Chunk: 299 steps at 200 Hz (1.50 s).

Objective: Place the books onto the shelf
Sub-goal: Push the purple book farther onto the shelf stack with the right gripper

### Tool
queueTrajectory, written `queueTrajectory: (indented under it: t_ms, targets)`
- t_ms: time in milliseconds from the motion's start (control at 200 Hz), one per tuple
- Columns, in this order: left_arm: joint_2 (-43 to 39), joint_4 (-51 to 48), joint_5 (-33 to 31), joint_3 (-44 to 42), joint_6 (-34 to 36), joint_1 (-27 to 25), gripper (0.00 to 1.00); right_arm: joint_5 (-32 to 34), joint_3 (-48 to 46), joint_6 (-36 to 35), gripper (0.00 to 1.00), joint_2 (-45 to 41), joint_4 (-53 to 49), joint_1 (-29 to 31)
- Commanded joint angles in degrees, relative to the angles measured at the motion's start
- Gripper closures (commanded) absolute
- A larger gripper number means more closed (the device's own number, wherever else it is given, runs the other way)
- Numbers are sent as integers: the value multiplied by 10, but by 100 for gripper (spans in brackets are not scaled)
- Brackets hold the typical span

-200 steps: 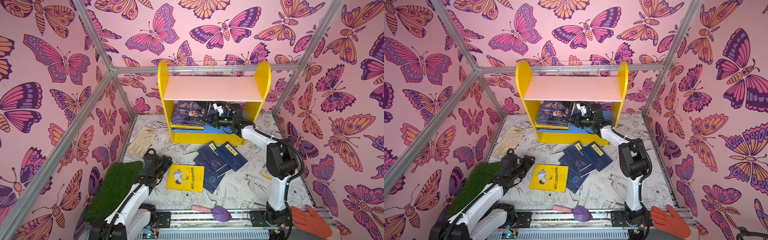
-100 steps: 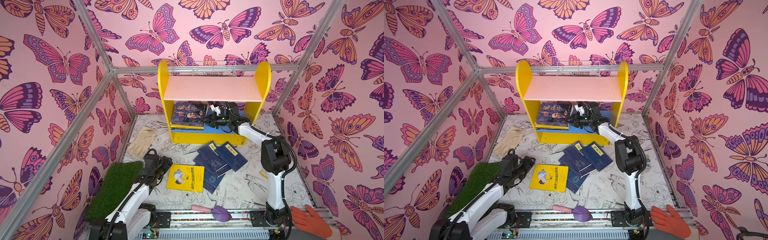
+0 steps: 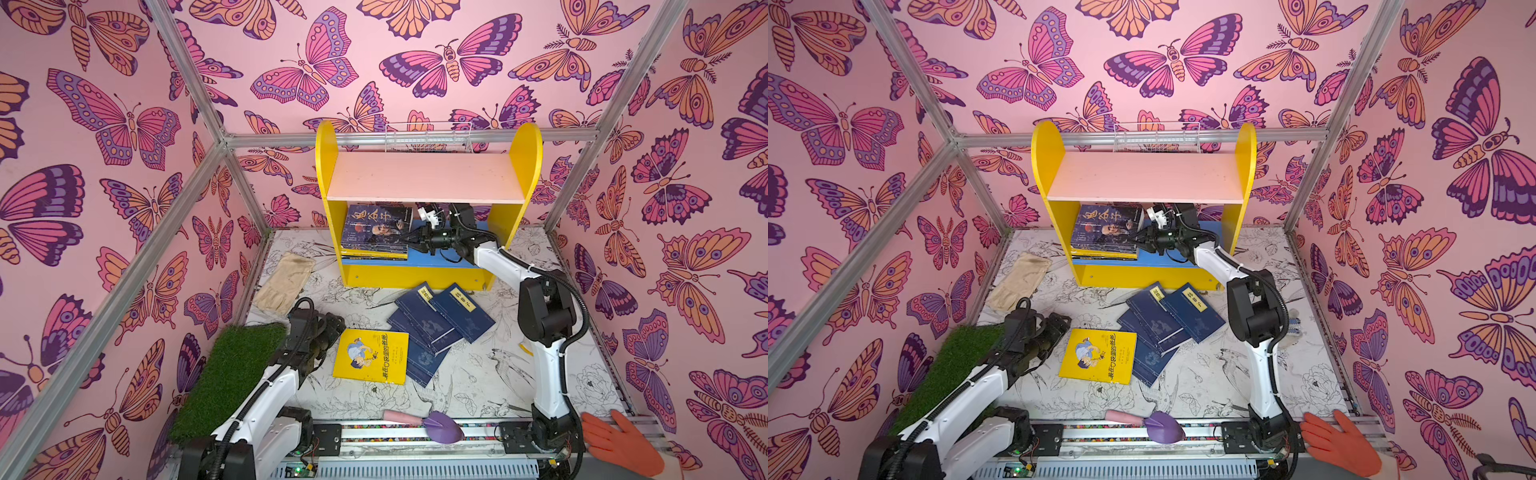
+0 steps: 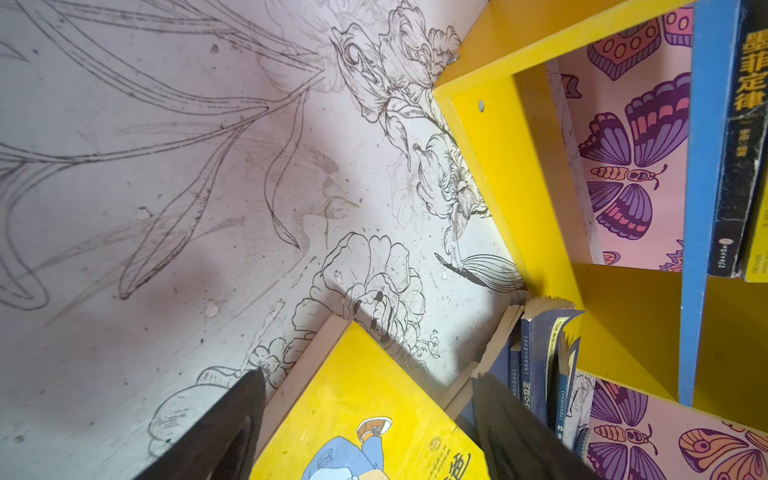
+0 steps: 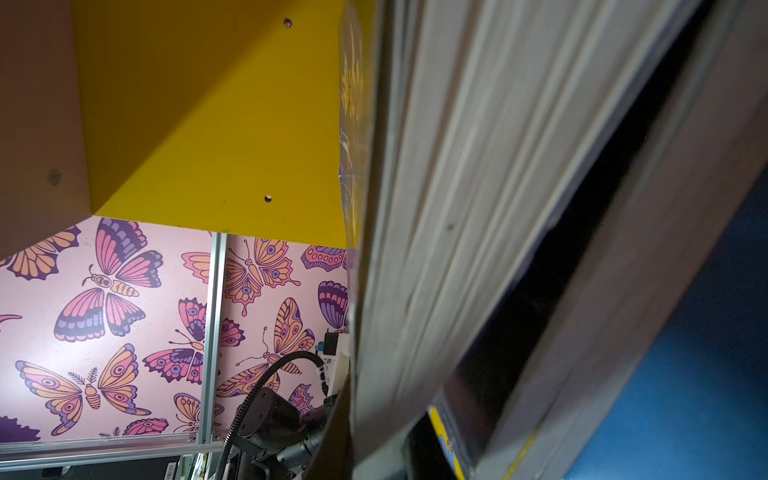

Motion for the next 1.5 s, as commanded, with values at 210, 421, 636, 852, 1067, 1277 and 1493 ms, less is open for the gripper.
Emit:
queueTrajectory:
  t_ms: [210, 421, 636, 852, 1067, 1277, 1493]
  targets:
    - [3, -10, 5, 6, 7, 3, 19, 53, 78, -118, 68, -18, -130, 11]
    - [12, -9, 7, 12, 11, 2, 18, 143, 121, -192, 52, -32, -251, 11]
    - [21, -10, 9, 17, 15, 3, 18, 213, 169, -242, 47, -23, -322, 19]
    - [17, -10, 9, 14, 12, 3, 18, 232, 195, -261, 50, -1, -347, 36]
    - [13, -9, 10, 6, 11, 2, 18, 251, 199, -258, 56, 6, -337, 50]
    - [17, -10, 13, 5, 11, 3, 18, 265, 214, -260, 53, 13, -326, 64]
    - [20, -9, 13, 7, 14, 2, 18, 291, 223, -249, 51, 15, -305, 72]
